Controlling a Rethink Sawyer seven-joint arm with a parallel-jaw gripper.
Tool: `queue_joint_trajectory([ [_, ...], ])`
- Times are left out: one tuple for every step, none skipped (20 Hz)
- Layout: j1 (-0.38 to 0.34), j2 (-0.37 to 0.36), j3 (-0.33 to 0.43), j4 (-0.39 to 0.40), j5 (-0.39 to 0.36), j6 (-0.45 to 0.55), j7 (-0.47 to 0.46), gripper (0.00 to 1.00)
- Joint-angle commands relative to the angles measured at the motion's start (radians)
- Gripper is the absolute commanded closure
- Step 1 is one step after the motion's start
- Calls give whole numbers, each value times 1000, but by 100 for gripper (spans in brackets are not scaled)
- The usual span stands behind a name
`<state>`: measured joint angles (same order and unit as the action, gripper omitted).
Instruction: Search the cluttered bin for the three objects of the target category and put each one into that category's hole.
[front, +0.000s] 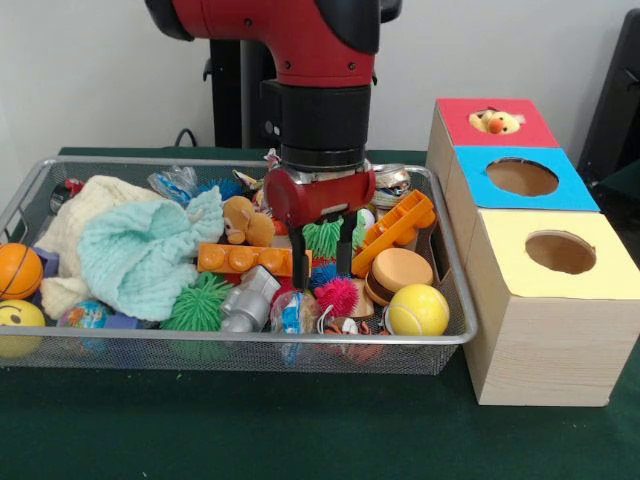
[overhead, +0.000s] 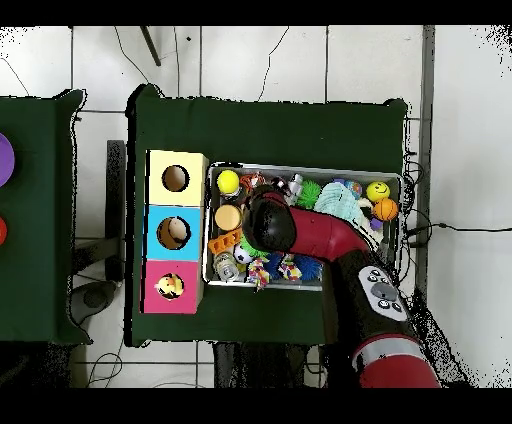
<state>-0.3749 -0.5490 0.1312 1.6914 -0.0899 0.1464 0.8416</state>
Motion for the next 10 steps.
queue_joint_trajectory([
  [-37, 101, -16, 5, 18, -47, 262, 0],
  [-17, 112, -39, -7, 28, -48, 269, 0],
  [-12, 120, -45, -11, 29, -50, 267, 0],
  [-14, 129, -40, -11, 29, -58, 266, 0],
  [-14, 133, -39, -11, 31, -63, 268, 0],
  [-13, 139, -37, -10, 36, -70, 274, 0],
  [-13, 140, -35, -7, 36, -74, 276, 0],
  [-13, 139, -31, -1, 34, -78, 276, 0],
  [-11, 136, -30, 3, 33, -77, 275, 0],
  [-6, 130, -29, 9, 34, -75, 277, 0],
])
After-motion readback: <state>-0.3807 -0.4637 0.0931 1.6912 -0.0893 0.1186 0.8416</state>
